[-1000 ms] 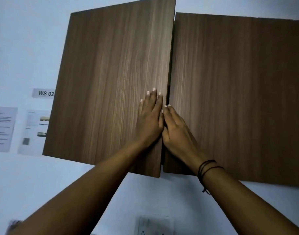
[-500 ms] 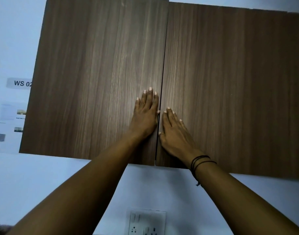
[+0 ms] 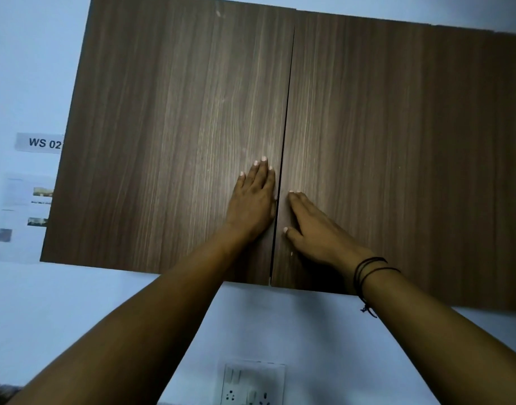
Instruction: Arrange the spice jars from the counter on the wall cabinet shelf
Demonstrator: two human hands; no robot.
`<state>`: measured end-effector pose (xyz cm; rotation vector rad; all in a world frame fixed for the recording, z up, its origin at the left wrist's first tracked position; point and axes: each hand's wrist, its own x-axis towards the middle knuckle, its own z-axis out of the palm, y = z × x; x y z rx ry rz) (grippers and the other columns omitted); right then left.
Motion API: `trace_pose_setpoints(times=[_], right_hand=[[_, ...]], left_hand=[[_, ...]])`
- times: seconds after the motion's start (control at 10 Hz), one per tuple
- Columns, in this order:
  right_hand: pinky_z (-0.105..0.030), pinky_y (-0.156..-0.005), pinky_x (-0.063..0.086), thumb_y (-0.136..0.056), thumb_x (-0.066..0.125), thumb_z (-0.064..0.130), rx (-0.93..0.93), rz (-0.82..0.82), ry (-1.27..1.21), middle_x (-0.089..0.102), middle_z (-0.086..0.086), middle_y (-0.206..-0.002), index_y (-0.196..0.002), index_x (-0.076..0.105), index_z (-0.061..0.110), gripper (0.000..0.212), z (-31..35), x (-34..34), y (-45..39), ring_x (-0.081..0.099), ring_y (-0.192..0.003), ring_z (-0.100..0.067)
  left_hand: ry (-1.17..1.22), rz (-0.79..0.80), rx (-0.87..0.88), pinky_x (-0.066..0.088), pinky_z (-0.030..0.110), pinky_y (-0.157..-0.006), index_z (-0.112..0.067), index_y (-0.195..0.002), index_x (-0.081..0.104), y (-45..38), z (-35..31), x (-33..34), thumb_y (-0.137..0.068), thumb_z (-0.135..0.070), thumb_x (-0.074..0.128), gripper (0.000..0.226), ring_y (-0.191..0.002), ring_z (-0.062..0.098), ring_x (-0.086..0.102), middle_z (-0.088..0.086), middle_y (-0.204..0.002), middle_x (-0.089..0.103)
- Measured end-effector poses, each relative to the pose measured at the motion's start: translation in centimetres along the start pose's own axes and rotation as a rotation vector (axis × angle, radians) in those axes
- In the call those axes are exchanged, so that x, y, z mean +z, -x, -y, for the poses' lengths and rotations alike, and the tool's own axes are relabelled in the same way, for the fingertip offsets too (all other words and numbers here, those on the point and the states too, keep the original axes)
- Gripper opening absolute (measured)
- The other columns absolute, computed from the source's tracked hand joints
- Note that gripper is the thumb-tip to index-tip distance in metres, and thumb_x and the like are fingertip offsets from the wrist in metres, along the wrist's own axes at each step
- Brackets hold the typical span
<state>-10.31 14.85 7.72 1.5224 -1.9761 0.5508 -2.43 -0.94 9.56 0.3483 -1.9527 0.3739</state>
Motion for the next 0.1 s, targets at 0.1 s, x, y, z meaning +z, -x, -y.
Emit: trace_pose_setpoints(times=[0.1], right_hand=[[-0.031, -0.12, 0.009, -0.102, 0.043, 0.04, -0.02, -0.012, -0.054, -0.004, -0.003, -0.166, -0.158, -0.001, 0.02, 0.074, 0.17, -1.94, 1.77, 0.001, -0.152, -0.015]], left_hand=[[0.015, -0.003, 0.028, 0.007, 0.044, -0.124, -0.009, -0.157, 0.012, 0.87, 0.07, -0.66, -0.103, -0.036, 0.039, 0.067, -0.154, 0.027, 0.003, 0.014, -0.167, 0.004]])
